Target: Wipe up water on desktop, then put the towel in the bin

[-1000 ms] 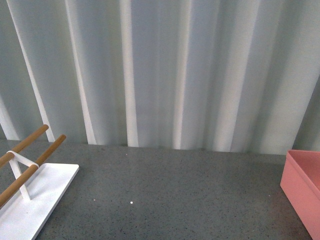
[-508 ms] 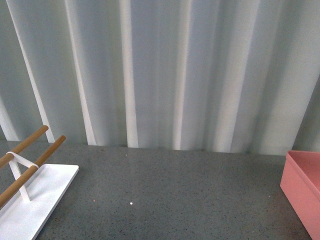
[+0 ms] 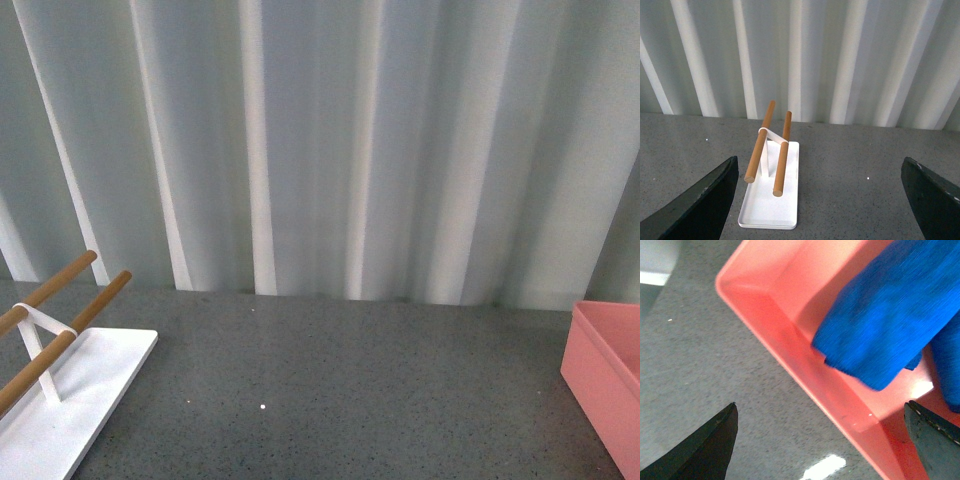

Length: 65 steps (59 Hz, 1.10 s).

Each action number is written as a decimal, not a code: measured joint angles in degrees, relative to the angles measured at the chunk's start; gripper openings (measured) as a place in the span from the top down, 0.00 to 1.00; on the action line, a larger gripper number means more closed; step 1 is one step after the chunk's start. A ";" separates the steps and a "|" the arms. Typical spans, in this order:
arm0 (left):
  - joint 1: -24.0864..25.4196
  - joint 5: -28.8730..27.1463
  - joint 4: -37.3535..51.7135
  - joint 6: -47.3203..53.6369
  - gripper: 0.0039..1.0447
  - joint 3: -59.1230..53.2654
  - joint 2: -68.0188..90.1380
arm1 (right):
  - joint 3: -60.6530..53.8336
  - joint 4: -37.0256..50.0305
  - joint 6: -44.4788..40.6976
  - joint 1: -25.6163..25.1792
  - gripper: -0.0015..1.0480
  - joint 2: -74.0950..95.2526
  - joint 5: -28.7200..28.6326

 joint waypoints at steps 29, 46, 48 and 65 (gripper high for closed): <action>0.00 0.00 0.00 -0.02 0.06 0.00 0.00 | -1.92 5.03 -14.47 -0.02 0.07 -2.32 9.25; 0.00 -0.07 0.00 0.04 0.06 0.00 0.00 | -27.47 48.76 -29.81 -0.17 0.29 -11.93 -5.86; 0.00 0.00 0.00 0.04 0.06 0.00 0.00 | -35.98 64.19 -33.27 0.46 0.38 -14.49 -6.12; 0.00 0.00 0.00 0.04 0.06 0.00 -0.02 | -61.99 98.53 -38.66 3.91 0.95 -28.83 -3.30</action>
